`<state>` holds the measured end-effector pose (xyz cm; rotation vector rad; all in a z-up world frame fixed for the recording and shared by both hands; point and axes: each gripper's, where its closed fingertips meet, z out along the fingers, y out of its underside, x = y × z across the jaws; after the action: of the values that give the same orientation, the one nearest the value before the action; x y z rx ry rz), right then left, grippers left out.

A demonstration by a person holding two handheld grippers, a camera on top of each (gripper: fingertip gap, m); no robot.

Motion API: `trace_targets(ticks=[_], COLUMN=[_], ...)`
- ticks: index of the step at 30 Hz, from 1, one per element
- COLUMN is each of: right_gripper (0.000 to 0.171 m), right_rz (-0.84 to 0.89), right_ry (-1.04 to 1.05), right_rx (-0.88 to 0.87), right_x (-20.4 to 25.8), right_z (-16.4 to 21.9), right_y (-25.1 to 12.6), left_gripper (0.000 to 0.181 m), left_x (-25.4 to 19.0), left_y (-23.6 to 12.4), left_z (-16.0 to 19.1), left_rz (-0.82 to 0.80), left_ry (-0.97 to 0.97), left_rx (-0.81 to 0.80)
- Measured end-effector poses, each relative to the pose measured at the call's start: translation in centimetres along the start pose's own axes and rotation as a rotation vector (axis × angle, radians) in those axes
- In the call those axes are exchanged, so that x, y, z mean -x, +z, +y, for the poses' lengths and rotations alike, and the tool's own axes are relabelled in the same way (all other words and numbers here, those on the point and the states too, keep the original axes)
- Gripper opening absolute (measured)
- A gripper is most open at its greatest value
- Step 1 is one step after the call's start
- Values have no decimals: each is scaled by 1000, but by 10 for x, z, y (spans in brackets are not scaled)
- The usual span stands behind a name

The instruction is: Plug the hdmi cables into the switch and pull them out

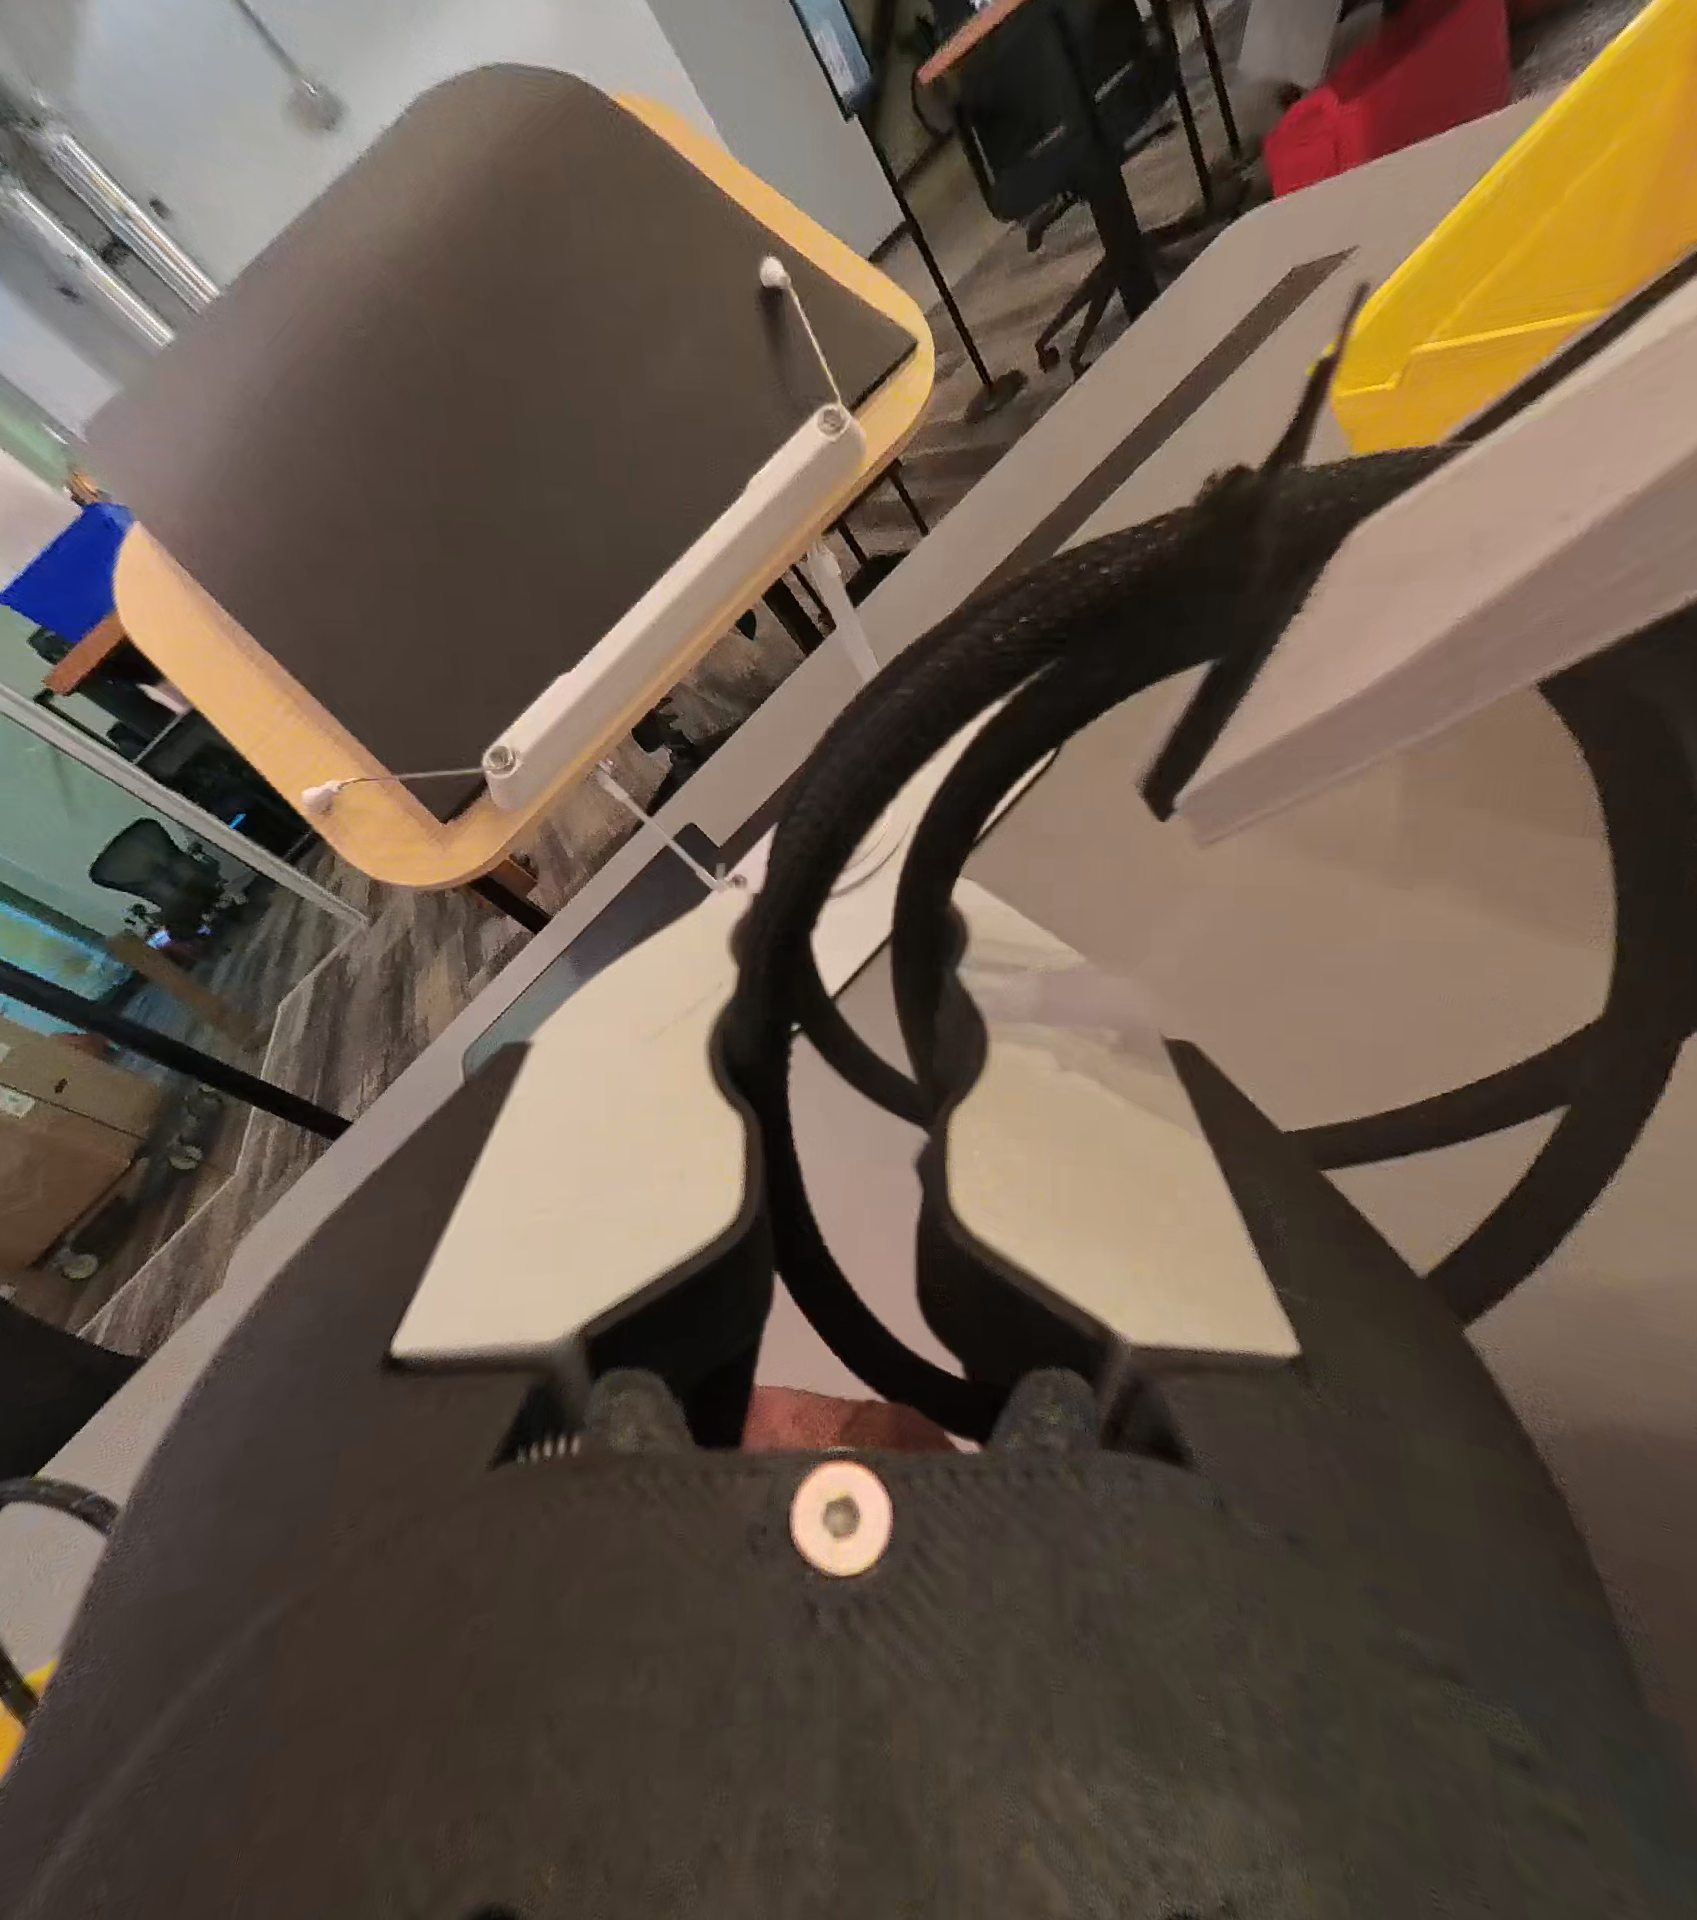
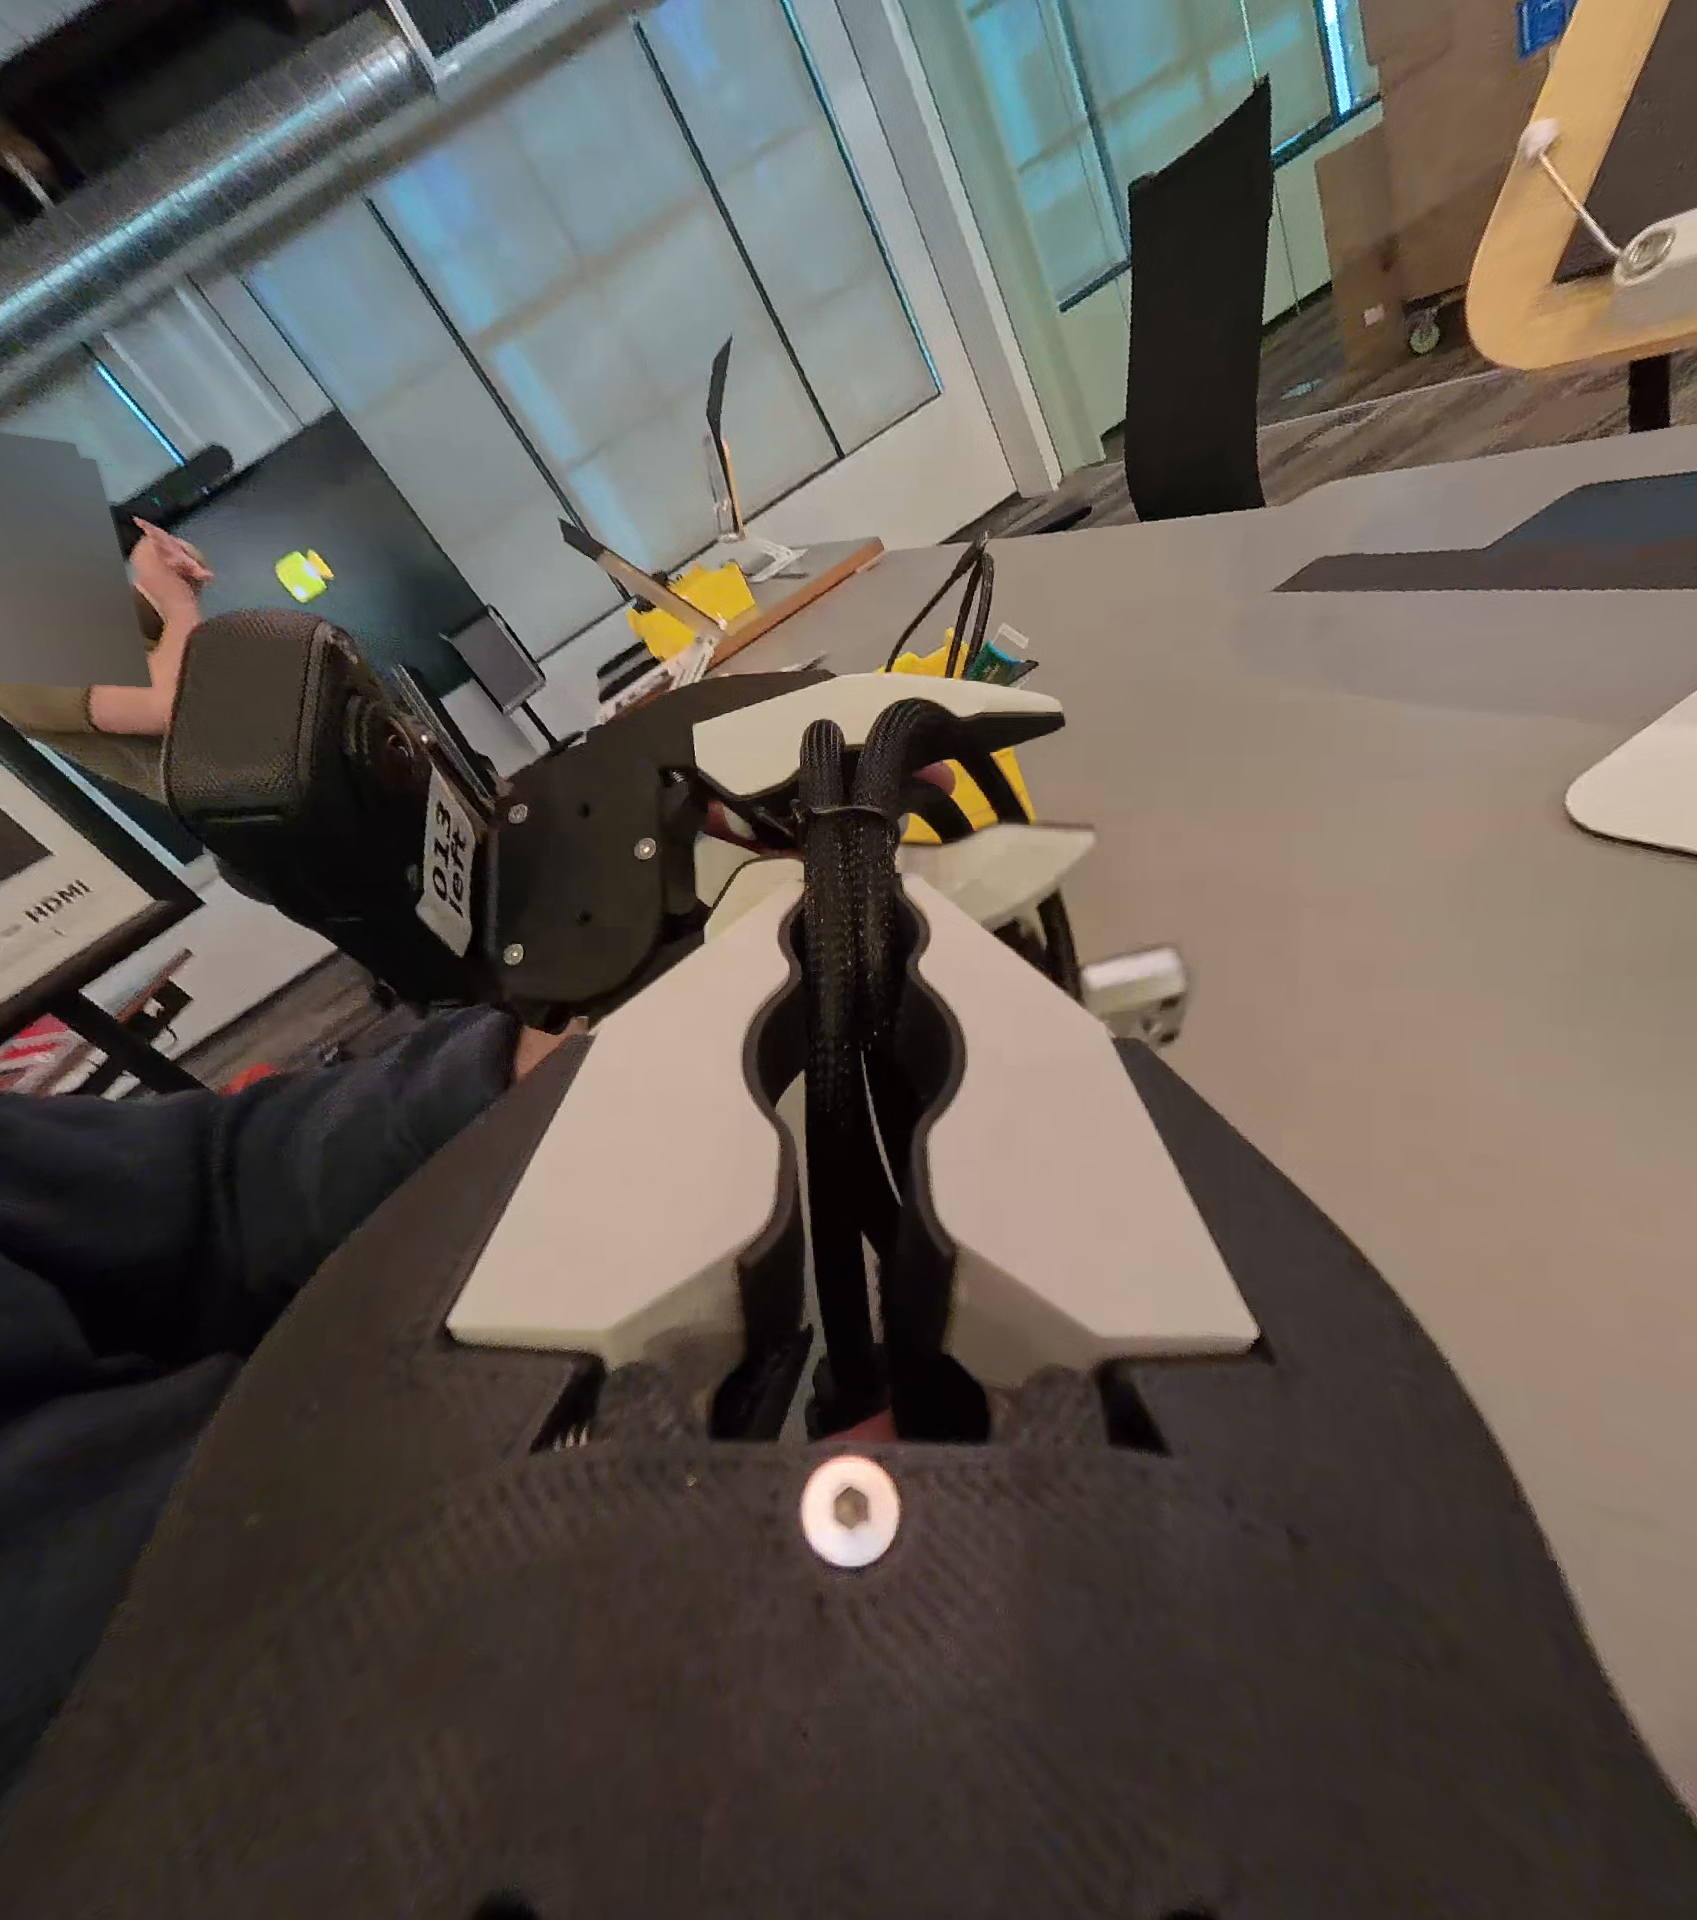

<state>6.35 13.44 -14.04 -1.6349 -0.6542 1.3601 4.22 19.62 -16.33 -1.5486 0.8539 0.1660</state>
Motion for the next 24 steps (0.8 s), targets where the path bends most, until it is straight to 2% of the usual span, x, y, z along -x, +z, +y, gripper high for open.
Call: trace_targets(ticks=[2,5,7,9,12,14,18,22,24], right_gripper=[9,11,24,28,44,42,42,43,43], right_rz=[8,2,19,53,112,142,176,218,220], right_ry=[15,30,6,-50,-87,-100,-117,-97,-81], right_rx=[4,62,107,146,227,241,271,291,299], right_x=[-3,-5,-5,-7,-14,-18,-21,-33,-36], right_z=[7,21,26,28,37,38,44,55,61], right_y=[0,1,0,-5,-14,-21,-30,-37,-39], left_gripper=[9,6,6,6,6,6,6,7,7], left_x=[1,3,6,3,4,-2,-30,-56,-61], left_y=[0,1,1,1,2,2,7,25,34], left_z=[6,11,12,26,50,71,109,126,130], left_rz=[11,50,86,211,353,476,715,790,770], left_ry=[26,155,249,365,538,653,752,751,759], left_rx=[20,66,108,225,362,453,585,584,578])
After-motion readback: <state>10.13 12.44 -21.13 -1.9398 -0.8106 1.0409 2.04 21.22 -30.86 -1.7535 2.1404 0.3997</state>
